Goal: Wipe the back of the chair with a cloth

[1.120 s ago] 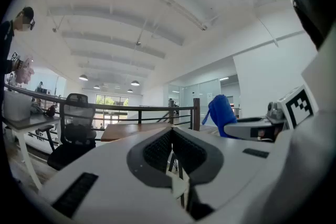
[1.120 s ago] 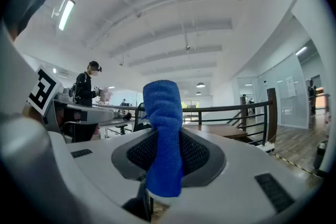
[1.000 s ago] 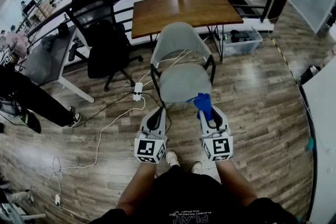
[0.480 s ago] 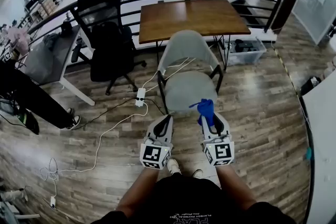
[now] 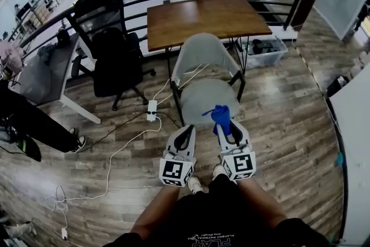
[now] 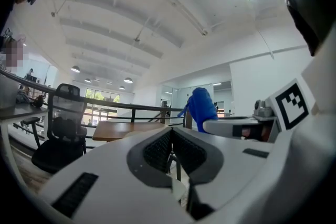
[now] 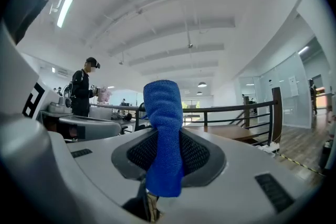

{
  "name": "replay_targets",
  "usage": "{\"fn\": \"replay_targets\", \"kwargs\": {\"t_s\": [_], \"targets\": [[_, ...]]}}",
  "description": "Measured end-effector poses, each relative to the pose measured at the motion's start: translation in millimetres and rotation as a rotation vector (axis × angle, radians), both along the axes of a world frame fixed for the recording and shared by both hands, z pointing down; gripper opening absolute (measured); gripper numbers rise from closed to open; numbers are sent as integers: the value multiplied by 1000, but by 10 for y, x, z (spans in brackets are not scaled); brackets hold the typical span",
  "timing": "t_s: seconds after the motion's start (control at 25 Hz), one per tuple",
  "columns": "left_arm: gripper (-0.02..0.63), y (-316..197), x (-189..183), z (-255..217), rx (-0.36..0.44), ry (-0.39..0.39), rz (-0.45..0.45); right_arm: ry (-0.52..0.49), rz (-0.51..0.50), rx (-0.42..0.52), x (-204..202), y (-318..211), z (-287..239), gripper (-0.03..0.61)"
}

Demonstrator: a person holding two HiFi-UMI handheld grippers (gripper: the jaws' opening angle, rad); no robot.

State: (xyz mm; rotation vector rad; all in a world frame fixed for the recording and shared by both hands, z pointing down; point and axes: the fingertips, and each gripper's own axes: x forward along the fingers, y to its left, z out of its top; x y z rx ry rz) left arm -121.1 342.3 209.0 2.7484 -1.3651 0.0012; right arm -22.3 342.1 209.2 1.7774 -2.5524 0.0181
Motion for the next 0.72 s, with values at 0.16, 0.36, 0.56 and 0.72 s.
{"fn": "replay_targets", "kwargs": {"t_s": [0.16, 0.36, 0.56, 0.72], "targets": [[8, -206, -22, 68, -13, 3, -10, -1, -11, 10, -52, -245, 19, 110], [8, -597, 10, 73, -13, -4, -41, -12, -56, 9, -86, -657, 79, 110], [8, -1062, 144, 14, -8, -18, -68, -39, -101, 26, -61, -1121, -2, 110], [8, -1417, 266, 6, -10, -19, -83, -48, -120, 25, 49, -1450, -1, 110]]}}
